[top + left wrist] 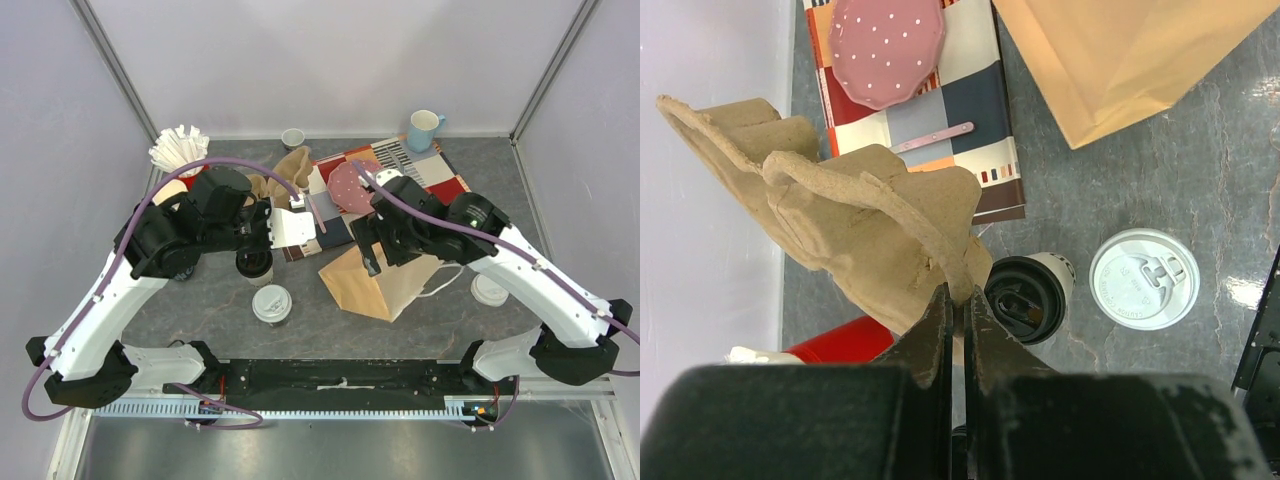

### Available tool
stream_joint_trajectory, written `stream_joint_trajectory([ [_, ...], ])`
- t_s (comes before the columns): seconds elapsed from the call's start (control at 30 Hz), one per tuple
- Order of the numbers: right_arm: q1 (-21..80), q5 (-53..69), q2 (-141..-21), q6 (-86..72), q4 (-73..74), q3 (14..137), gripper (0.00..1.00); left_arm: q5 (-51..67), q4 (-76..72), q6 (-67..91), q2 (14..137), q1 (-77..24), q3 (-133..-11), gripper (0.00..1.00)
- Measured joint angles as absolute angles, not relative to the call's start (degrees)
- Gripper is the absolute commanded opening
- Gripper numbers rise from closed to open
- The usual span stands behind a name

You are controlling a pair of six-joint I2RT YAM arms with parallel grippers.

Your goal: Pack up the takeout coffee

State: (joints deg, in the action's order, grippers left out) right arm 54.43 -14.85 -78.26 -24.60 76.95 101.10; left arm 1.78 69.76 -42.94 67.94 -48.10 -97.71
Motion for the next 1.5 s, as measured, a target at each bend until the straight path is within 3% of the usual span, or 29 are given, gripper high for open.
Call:
stream_joint_trajectory([
  [0.37, 54.52, -11.40, -77.52, -24.03, 75.53, 90.50, 0.98, 1.80, 69.73, -42.92, 67.92, -48.10, -97.86, 0.02],
  [0.43, 54.52, -11.33, -77.93, -23.31, 75.50, 91.64, 0.85, 1.80, 69.76, -42.92, 67.92, -48.10, -97.93, 0.02],
  [0.47, 54.50, -11.35, -78.48, -22.50, 75.55, 92.88, 0.61, 1.80, 69.73, -42.92, 67.92, -48.10, -98.00, 0.02],
  [0.57, 54.30, -11.66, -80.31, -20.45, 74.76, 96.57, 0.11, 1.80, 69.73, -42.92, 67.92, -48.10, -98.39, 0.02],
  [0.67, 53.95, -12.84, -80.62, -20.27, 73.95, 96.82, 0.00, 1.80, 69.71, -42.92, 67.85, -48.10, -98.61, 0.02],
  [0.9, 53.06, -16.60, -77.14, -21.85, 74.81, 93.80, 0.00, 1.80, 69.76, -42.92, 67.44, -48.10, -98.76, 0.02],
  [1.23, 53.01, -23.49, -73.17, -22.79, 77.32, 100.71, 0.00, 1.76, 69.76, -42.92, 67.46, -48.10, -100.25, 0.02],
  [1.5, 53.01, -26.68, -82.13, -20.75, 77.47, 98.56, 0.00, 1.45, 69.76, -42.74, 67.48, -48.10, -100.25, 0.02],
])
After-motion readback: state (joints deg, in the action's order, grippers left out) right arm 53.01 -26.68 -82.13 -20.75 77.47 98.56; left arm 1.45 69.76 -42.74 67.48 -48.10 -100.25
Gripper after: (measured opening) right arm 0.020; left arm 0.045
